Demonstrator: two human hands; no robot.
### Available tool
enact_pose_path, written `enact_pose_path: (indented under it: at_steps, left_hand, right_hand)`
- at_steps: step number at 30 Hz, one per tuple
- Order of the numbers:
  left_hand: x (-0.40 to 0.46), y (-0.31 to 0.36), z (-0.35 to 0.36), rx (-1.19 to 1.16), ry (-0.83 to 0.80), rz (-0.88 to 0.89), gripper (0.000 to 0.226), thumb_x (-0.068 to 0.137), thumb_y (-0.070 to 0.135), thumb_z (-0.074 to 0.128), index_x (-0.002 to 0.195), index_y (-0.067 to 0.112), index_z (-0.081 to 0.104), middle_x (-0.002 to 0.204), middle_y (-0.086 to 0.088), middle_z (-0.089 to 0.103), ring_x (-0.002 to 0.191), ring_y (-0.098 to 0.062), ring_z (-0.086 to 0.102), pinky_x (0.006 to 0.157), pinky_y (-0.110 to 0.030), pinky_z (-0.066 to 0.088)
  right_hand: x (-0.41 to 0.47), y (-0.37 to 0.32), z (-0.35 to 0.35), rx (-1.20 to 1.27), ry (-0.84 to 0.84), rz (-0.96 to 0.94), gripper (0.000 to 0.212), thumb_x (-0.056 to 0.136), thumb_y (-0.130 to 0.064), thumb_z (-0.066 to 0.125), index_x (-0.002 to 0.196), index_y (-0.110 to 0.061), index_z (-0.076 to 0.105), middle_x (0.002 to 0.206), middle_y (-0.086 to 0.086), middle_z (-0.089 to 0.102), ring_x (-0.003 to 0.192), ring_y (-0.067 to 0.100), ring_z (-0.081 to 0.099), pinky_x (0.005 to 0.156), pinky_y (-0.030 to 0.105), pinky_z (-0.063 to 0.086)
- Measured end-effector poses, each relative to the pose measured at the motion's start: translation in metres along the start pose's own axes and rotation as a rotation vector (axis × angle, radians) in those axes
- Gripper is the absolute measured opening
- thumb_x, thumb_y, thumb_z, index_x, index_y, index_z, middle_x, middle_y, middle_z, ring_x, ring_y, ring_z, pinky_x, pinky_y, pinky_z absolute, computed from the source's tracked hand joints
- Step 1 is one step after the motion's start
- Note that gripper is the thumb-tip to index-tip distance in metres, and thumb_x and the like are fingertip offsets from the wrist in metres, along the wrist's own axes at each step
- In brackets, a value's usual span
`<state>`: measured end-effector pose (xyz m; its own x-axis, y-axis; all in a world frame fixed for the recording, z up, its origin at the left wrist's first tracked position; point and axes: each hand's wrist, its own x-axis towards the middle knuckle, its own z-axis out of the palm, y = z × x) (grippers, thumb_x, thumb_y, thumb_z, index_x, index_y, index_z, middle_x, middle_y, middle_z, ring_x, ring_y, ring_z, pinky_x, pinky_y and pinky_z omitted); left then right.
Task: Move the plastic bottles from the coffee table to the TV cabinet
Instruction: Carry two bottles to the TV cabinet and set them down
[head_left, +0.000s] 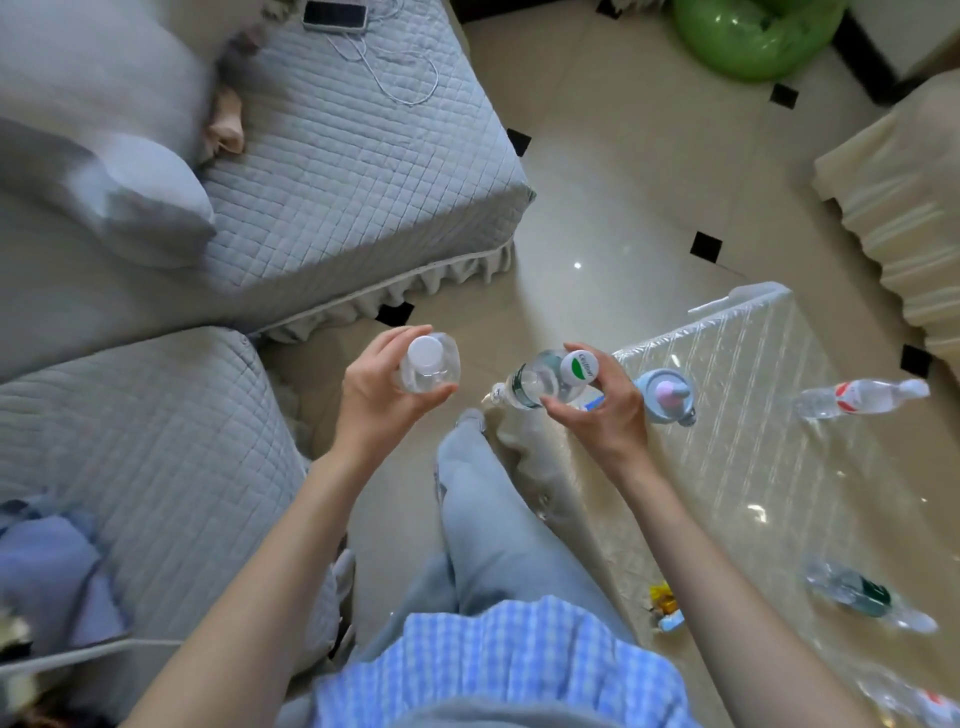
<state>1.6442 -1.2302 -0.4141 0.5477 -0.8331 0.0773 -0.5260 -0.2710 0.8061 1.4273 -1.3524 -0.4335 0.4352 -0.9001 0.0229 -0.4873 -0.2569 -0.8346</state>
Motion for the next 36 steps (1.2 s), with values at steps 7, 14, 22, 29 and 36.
enact_pose_path:
  at_steps: [7,14,22,29,36]
  left_hand:
    - [0.135,0.011,0.009,0.037,-0.104,0.054,0.057,0.061,0.025,0.088,0.112,0.016,0.066,0.115,0.004,0.064,0.103,-0.007,0.06,0.092,-0.029,0.049]
    - [0.249,0.045,0.038,0.051,-0.18,0.15,0.057,0.061,0.025,0.088,0.113,0.016,0.066,0.115,0.003,0.064,0.1,-0.008,0.06,0.089,-0.026,0.049]
    - [0.367,0.07,0.105,0.029,-0.431,0.263,0.06,0.063,0.036,0.085,0.117,0.022,0.064,0.118,0.01,0.061,0.098,-0.008,0.061,0.089,-0.023,0.05]
    - [0.467,0.098,0.159,-0.004,-0.62,0.373,0.06,0.062,0.033,0.086,0.117,0.025,0.063,0.117,0.01,0.061,0.1,-0.008,0.059,0.085,-0.022,0.047]
    - [0.543,0.135,0.217,0.002,-0.761,0.483,0.059,0.062,0.028,0.087,0.116,0.021,0.064,0.113,0.015,0.056,0.097,-0.004,0.055,0.085,-0.015,0.04]
  right_hand:
    - [0.101,-0.009,-0.001,-0.082,0.111,-0.01,0.054,0.059,-0.013,0.082,0.109,-0.02,0.063,0.102,-0.013,0.06,0.092,0.004,0.058,0.082,0.016,0.045]
    - [0.178,-0.01,-0.027,-0.099,0.201,0.048,0.056,0.06,-0.016,0.083,0.112,-0.02,0.062,0.109,-0.005,0.064,0.096,0.012,0.061,0.086,0.023,0.048]
    - [0.26,0.016,-0.052,-0.086,0.401,0.207,0.055,0.062,-0.02,0.081,0.113,-0.02,0.062,0.111,-0.005,0.063,0.101,0.014,0.06,0.088,0.026,0.047]
    - [0.331,0.035,-0.072,-0.128,0.601,0.334,0.058,0.062,-0.017,0.08,0.117,-0.015,0.061,0.116,-0.002,0.063,0.108,0.015,0.058,0.093,0.023,0.044]
    - [0.374,0.046,-0.113,-0.119,0.779,0.444,0.053,0.063,-0.019,0.077,0.113,-0.017,0.061,0.113,-0.007,0.061,0.105,0.01,0.057,0.09,0.02,0.044]
